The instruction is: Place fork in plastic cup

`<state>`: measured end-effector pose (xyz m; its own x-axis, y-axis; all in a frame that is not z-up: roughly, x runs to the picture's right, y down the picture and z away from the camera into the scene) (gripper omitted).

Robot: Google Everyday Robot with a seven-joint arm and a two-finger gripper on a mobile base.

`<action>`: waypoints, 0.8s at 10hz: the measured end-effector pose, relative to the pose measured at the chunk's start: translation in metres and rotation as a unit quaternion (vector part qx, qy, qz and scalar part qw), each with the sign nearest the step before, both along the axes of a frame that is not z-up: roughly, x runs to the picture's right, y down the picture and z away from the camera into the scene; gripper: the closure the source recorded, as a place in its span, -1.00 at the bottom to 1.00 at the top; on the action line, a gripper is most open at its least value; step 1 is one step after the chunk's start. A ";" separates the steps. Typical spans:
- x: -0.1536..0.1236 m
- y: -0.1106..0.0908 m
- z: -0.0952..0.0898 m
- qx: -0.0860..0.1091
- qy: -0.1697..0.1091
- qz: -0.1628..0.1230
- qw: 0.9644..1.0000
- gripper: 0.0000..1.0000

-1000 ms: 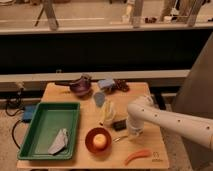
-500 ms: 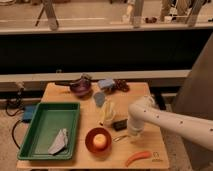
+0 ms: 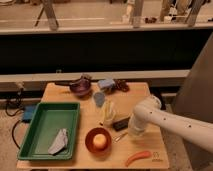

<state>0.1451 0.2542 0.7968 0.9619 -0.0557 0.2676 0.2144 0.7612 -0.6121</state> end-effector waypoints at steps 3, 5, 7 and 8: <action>-0.004 -0.005 0.002 0.007 -0.006 -0.001 1.000 0.14; -0.009 -0.005 0.007 0.008 -0.010 -0.011 1.000 0.14; -0.016 -0.004 0.014 0.006 -0.013 -0.022 1.000 0.14; -0.019 -0.002 0.017 0.003 -0.015 -0.028 0.999 0.19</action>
<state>0.1264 0.2521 0.8135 0.9486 -0.1108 0.2964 0.2752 0.7513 -0.5999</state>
